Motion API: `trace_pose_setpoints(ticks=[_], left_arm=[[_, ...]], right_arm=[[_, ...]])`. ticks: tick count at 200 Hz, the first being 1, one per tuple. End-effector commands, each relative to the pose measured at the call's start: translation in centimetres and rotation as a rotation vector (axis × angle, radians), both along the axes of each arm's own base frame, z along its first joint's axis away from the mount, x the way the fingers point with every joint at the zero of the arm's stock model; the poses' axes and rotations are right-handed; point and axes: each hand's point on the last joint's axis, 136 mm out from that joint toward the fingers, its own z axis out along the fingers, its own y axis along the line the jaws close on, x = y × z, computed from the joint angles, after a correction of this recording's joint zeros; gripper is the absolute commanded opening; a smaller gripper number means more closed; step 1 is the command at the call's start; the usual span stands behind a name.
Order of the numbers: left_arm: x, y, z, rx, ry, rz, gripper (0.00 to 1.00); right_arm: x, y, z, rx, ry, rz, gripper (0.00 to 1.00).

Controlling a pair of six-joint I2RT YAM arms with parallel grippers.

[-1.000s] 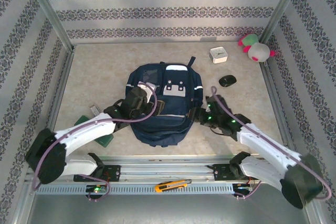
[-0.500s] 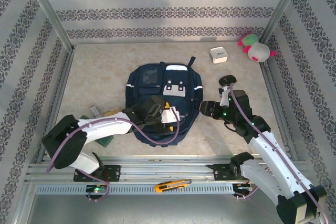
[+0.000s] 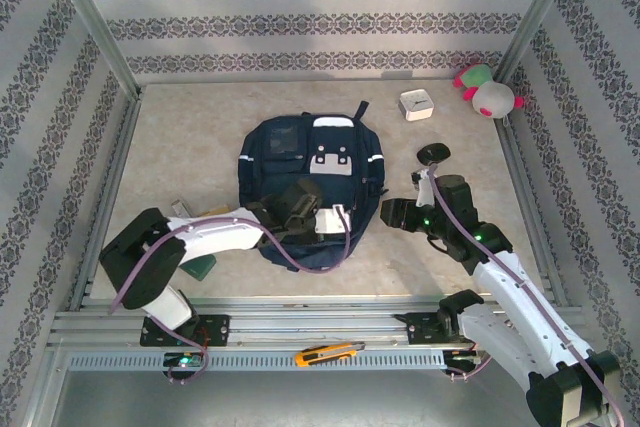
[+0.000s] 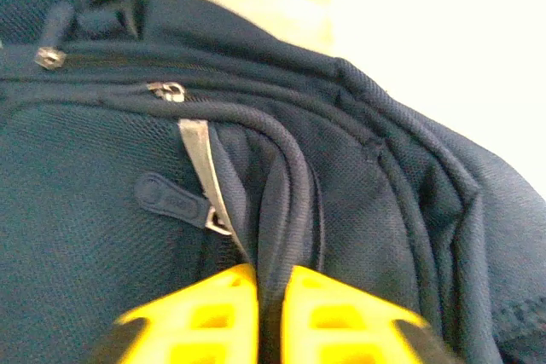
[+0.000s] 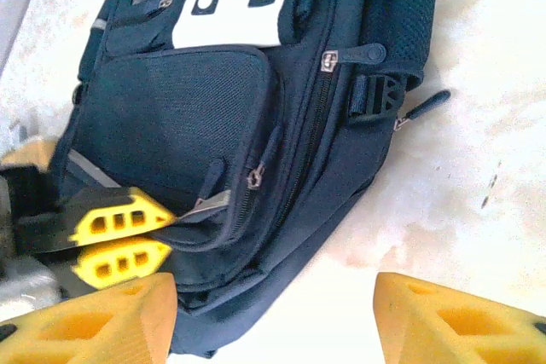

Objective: Pack the student bag

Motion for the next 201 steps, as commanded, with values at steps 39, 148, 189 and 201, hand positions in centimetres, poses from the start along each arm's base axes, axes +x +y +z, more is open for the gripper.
trace_pose_setpoints(ticks=[39, 148, 189, 201], left_arm=[[-0.5, 1.7, 14.0, -0.483, -0.027, -0.05, 0.0], [-0.5, 2.8, 14.8, -0.564, -0.036, -0.089, 0.0], [-0.6, 2.7, 14.8, -0.57, -0.033, -0.099, 0.0], [-0.7, 2.6, 14.8, -0.578, -0.029, -0.103, 0.0]], right_arm=[[3.0, 0.8, 3.2, -0.379, -0.386, 0.383, 0.61], [9.5, 3.2, -2.6, -0.4, -0.395, 1.066, 0.59], [9.0, 4.0, -4.6, -0.294, -0.252, 1.185, 0.61], [8.9, 4.4, -5.1, -0.273, -0.228, 1.201, 0.6]])
